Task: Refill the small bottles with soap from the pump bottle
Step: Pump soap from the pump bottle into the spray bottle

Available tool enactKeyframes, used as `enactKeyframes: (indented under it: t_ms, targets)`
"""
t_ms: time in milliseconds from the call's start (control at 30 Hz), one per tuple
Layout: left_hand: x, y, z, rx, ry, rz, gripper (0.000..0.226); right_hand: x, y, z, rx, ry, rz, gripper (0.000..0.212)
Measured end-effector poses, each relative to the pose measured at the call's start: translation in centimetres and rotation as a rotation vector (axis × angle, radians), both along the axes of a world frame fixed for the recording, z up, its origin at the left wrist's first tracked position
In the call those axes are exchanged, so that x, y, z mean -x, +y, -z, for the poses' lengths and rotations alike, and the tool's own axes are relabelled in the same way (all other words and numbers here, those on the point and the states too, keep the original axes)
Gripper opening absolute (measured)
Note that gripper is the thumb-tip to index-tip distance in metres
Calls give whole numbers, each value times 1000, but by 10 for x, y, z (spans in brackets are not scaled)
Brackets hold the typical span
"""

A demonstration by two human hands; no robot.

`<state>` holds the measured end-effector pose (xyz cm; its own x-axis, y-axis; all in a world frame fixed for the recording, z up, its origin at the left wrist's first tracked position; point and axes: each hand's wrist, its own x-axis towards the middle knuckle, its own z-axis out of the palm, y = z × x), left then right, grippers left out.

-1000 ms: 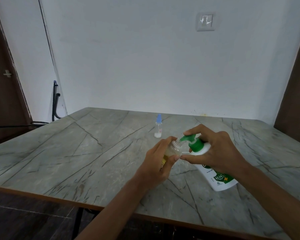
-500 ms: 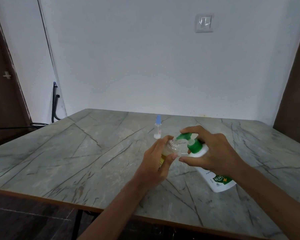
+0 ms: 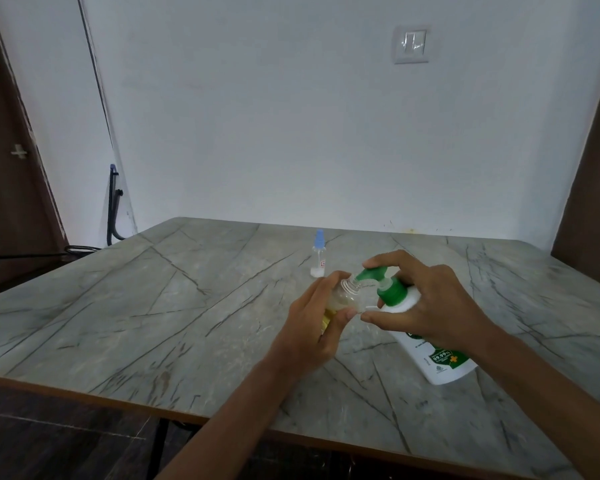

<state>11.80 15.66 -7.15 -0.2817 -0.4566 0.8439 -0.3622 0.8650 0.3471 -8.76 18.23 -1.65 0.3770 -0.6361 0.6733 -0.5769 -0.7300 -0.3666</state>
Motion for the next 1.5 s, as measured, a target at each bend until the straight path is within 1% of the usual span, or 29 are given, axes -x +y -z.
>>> enactKeyframes:
  t_ms: [100,167,300,433,733,867,933,1067,1133,1267,1500]
  targets:
    - [0,1,-1,4,11,-8,41,0,-1,1,38,69,27,67]
    - [1,1,-1,-4,6,-9,42,0,0,1,49,71,46,70]
    - [1,1,-1,-15,2,-25,42,1,0,2,51,71,38,64]
    - [1,1,-1,-13,-3,-32,42,0,0,1,28,18,19,61]
    - [1,0,1,-14,-27,6,40,-2,2,0,62,-61,-24,53]
    - [1,-1,2,-13,-47,17,40,-2,3,-1,62,-54,-20,51]
    - [0,-1,1,-19,-34,4,40,-2,2,0,44,-21,1,54]
    - [-1,1,-2,-24,-1,-17,41,-2,0,2,45,57,39,72]
    - [0,2,-3,-22,-1,-14,41,-1,1,2,48,72,50,76]
    - [1,2,-2,-29,5,-10,41,-1,2,3,49,64,44,68]
    - [0,1,0,-14,5,8,41,-1,1,2,36,5,22,63]
